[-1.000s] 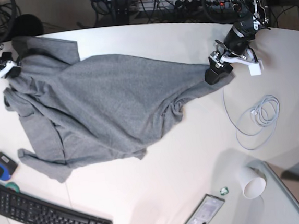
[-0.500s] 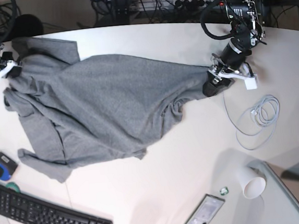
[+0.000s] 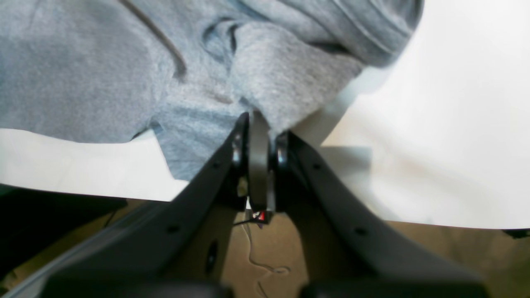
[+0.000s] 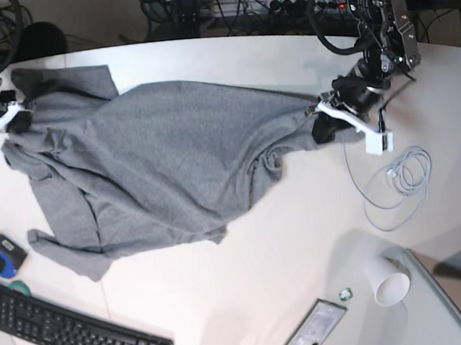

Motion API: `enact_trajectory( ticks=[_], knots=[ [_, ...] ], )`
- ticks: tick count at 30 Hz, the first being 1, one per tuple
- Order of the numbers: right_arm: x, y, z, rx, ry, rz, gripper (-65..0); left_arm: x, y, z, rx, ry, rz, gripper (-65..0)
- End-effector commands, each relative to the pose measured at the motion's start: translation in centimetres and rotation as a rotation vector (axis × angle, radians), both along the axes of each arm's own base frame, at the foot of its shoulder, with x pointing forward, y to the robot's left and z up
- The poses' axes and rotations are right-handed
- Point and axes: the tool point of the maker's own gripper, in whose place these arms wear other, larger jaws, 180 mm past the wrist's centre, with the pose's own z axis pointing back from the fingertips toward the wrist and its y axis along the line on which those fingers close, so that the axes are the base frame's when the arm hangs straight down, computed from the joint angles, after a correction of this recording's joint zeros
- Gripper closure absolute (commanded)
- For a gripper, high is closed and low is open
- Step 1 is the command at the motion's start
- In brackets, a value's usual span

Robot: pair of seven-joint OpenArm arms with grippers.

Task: Layout the t-shirt on the table in an organized manner, then fold the t-shirt properly
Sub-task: 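Lift the grey shirt with both grippers and lay it flat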

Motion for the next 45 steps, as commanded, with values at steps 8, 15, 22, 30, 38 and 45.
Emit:
enact_trajectory(
  ticks=[8,15,22,30,38,45],
  knots=[
    [7.3,-3.8,3.6,-0.053,-0.106,0.002,-0.6,5.7,-2.6,5.1,0.172,-0.177,-0.149,0.0],
    [14.8,-4.4,4.0,-0.062,-0.152,0.074,-0.6,12.8,-0.9,8.0,0.351,-0.248,-0.148,0.0],
    [22.6,-2.6,8.0,-0.106,-0.297,0.172,-0.6,18.6,-1.3,10.9,0.493,-0.293,-0.199,0.0],
    [28.9,-2.8,17.4,-0.197,-0.486,0.215,-0.6,24.7,-0.1,18.9,0.578,-0.422,-0.153,0.0],
    [31.9,-4.5,24.3,-0.350,-0.594,0.196,-0.6,28.1,0.7,27.9,0.660,-0.571,-0.096,0.0],
    [33.0,-3.5,32.5,-0.401,-0.774,0.207,-0.6,30.0,1.4,35.2,0.675,-0.680,-0.048,0.0]
  ],
)
